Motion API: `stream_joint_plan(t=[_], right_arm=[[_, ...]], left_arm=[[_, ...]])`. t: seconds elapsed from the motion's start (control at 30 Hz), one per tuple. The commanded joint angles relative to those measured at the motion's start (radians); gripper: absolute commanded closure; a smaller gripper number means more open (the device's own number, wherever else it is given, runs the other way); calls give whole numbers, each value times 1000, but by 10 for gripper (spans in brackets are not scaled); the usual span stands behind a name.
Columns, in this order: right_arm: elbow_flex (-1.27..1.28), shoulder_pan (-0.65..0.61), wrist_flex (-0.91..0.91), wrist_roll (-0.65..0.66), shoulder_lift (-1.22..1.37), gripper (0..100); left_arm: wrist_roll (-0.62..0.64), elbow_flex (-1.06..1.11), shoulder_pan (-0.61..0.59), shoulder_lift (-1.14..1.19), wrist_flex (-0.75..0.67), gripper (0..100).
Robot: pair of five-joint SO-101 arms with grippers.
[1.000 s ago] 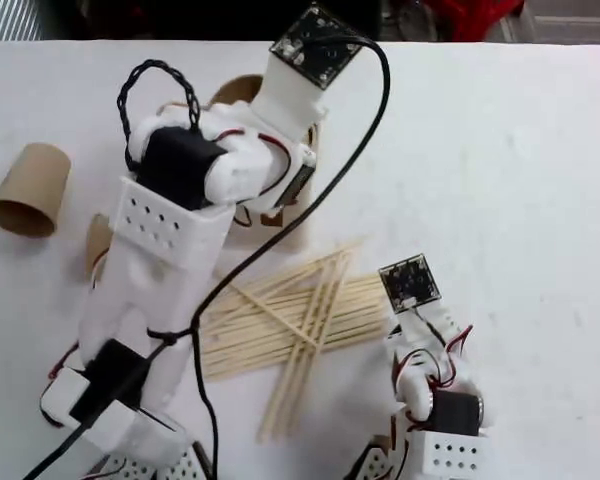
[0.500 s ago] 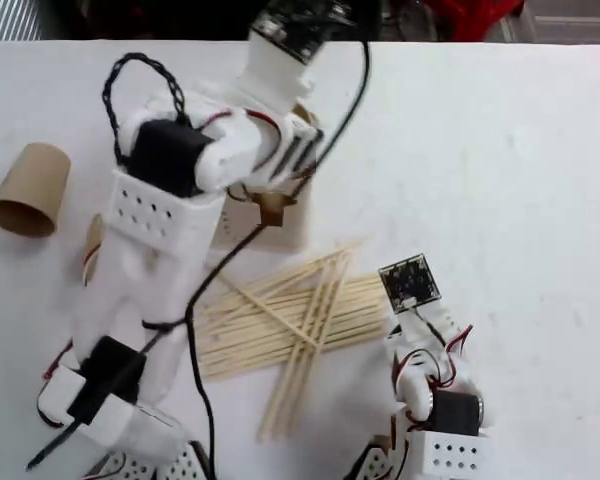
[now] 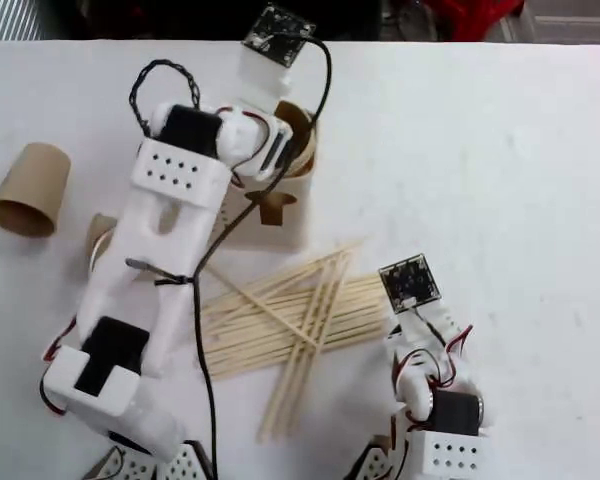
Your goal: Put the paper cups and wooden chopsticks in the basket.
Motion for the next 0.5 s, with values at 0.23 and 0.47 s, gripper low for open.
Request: stream_joint_plan(t=[0.23, 0.47], right_arm=[[3, -8, -21, 8, -5, 974], [3, -8, -21, 8, -5, 974]], left_arm=[[9, -173, -4, 8, 109, 812], [2, -529, -16, -65, 374, 812]])
